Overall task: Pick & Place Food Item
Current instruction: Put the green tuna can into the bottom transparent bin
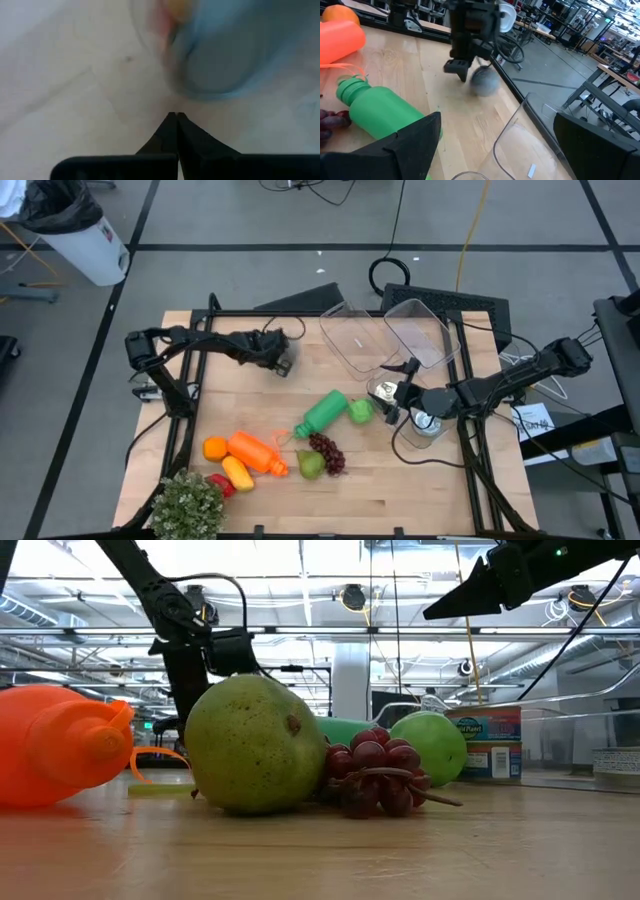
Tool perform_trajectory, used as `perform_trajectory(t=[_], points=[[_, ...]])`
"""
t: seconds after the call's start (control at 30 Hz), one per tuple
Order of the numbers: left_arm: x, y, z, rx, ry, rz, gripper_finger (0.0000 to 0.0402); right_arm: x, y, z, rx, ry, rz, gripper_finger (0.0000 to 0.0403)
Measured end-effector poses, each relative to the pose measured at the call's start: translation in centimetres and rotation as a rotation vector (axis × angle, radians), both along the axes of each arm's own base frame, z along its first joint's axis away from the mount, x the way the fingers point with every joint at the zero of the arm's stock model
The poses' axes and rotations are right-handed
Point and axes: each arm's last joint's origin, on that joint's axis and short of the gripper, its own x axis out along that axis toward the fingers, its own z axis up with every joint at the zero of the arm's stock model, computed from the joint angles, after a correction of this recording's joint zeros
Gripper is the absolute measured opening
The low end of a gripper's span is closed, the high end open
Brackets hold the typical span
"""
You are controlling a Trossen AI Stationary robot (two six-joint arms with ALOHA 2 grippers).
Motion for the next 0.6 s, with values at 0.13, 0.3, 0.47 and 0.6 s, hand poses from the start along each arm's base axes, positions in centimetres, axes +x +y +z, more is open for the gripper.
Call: perform_trajectory(t=[0.13, 0.3, 0.47, 0.6], points=[[-0.21, 0.03, -0.17, -0.015, -0.007, 0.007, 0.0001, 0.02, 0.0, 0.02, 0.001, -0.003, 0.0, 0.0368], [0.01, -0.26, -0.21, 0.01, -0.01, -0.012, 0.0, 0.03, 0.0, 0.06, 0.0, -0.007, 0.001, 0.0368], [0.19, -0.57, -0.25, 0.057, 0.006, -0.019, 0.0, 0.04, 0.01, 0.12, -0.001, -0.011, 0.001, 0.0368], [0.19, -0.55, -0.19, 0.114, 0.03, -0.044, 0.0003, 0.04, 0.01, 0.11, -0.003, -0.009, 0.002, 0.0368]])
